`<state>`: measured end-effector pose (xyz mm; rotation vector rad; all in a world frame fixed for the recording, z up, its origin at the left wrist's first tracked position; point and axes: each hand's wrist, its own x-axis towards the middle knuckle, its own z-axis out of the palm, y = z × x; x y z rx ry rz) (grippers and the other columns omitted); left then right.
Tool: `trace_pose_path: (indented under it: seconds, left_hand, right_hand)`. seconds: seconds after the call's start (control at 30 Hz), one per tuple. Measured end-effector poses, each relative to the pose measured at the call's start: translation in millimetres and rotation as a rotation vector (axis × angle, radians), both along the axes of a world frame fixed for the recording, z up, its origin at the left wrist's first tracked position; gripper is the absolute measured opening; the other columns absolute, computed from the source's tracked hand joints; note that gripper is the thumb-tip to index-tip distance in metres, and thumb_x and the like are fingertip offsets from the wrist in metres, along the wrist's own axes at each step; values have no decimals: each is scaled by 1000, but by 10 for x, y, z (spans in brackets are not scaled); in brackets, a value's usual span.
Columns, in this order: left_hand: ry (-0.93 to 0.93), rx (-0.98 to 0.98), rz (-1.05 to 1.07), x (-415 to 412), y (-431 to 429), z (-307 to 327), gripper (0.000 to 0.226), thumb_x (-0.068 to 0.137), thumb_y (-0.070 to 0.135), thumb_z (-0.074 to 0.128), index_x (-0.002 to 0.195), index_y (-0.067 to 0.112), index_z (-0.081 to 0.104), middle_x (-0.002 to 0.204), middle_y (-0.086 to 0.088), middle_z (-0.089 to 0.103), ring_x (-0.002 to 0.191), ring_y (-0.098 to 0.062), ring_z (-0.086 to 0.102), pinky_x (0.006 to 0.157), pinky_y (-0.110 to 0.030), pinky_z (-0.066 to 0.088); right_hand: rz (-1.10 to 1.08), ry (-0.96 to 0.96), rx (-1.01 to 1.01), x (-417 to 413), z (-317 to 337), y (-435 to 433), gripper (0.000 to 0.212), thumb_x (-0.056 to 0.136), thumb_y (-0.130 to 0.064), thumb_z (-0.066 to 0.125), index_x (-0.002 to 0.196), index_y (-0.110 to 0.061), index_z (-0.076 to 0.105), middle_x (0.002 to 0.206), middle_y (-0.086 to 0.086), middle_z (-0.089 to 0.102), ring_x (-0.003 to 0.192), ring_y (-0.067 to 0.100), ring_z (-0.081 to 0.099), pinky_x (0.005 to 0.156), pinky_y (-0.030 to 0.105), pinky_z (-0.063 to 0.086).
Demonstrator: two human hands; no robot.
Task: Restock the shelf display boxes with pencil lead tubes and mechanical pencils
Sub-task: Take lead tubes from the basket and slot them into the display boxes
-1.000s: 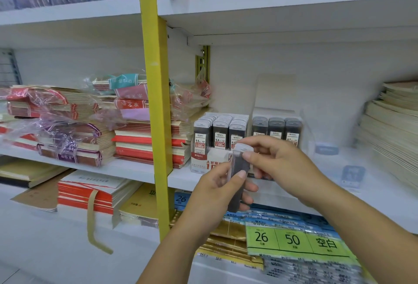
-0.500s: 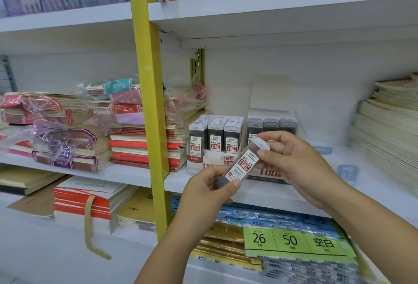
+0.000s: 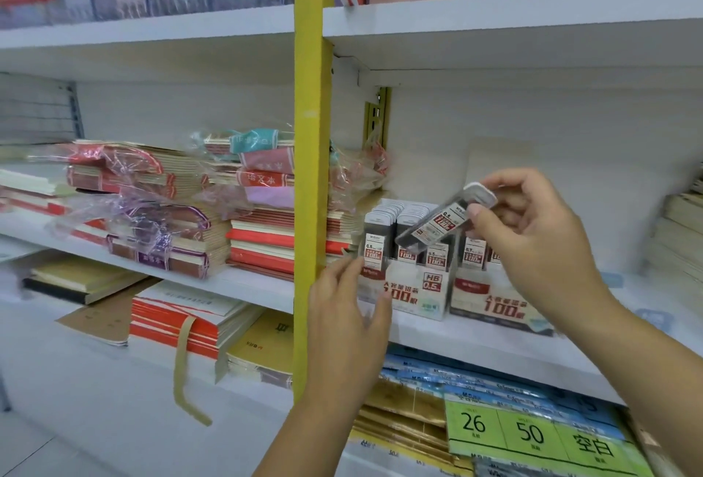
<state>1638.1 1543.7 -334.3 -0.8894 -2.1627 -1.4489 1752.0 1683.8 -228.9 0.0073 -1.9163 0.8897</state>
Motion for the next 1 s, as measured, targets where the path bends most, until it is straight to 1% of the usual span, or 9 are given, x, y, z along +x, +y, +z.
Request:
trace_pose_path:
  seconds: [0.1, 0.2, 0.4, 0.53, 0.67, 0.73, 0.83, 0.9, 1.0]
  left_hand:
    - [-9, -78, -9, -69, -5, -84, 63, 98, 42, 56, 155, 33, 29, 157, 16, 31, 142, -2, 23, 115, -21, 18]
    - [-21, -73, -13, -101, 7, -145, 67, 98, 43, 56, 156, 30, 27, 157, 13, 34, 144, -5, 24, 117, -22, 17]
    - [-23, -65, -55, -162, 13, -198, 66, 98, 45, 55, 156, 26, 29, 158, 10, 35, 146, -10, 25, 123, -34, 23]
    - [13, -36, -75, -176, -7, -192, 62, 97, 41, 57, 153, 25, 35, 153, 10, 41, 141, -8, 30, 118, -28, 23]
    - [36, -27, -125, -182, -58, -189, 58, 97, 35, 59, 151, 26, 38, 149, 12, 43, 138, -4, 32, 117, -26, 28]
    - [66, -1, -111, -132, -122, -216, 54, 97, 32, 59, 148, 28, 42, 146, 15, 43, 133, 3, 30, 113, -18, 26]
    - [117, 5, -91, 47, -236, -375, 44, 95, 28, 59, 138, 29, 51, 136, 16, 48, 122, 7, 31, 104, -12, 24]
    - [127, -117, -165, 216, -301, -625, 41, 94, 27, 60, 135, 27, 53, 132, 12, 51, 122, -1, 39, 103, -16, 31]
    - [6, -444, -355, 425, -403, -1249, 42, 97, 25, 59, 138, 21, 53, 136, 2, 51, 127, -16, 45, 103, -22, 33]
  right_hand:
    - [-80, -83, 204, -219, 73, -134, 22, 90, -19, 64, 96, -38, 54, 91, -13, 67, 85, 4, 66, 74, 27, 58]
    - [-114, -162, 352, -417, 108, -245, 27, 91, -19, 63, 97, -42, 49, 88, -17, 64, 84, -2, 62, 74, 23, 55]
    - [-222, -406, 390, -760, 148, -194, 20, 88, -28, 67, 100, -36, 53, 88, -18, 61, 83, -5, 56, 64, 11, 39]
    - [-419, -414, 630, -856, 71, -180, 19, 87, -39, 66, 104, -32, 66, 94, -10, 48, 100, 10, 39, 74, 28, 34]
    - [-482, -399, 699, -782, 26, -244, 31, 91, -37, 61, 122, -31, 63, 97, -8, 44, 99, 10, 32, 80, 26, 29]
    - [-411, -300, 646, -587, -60, -322, 32, 93, -29, 59, 125, -28, 62, 99, -7, 49, 99, 10, 37, 79, 21, 27]
    - [-140, -183, 339, -60, -404, -478, 21, 95, -25, 56, 112, -34, 64, 93, -16, 57, 84, 4, 51, 72, 12, 39]
    - [-2, -236, 111, 278, -801, -543, 18, 94, -25, 57, 102, -39, 65, 84, -15, 60, 76, 7, 56, 66, 13, 45]
    - [2, -478, -182, 618, -1641, -428, 21, 93, -18, 61, 91, -38, 68, 79, -7, 64, 67, 14, 59, 61, 21, 47]
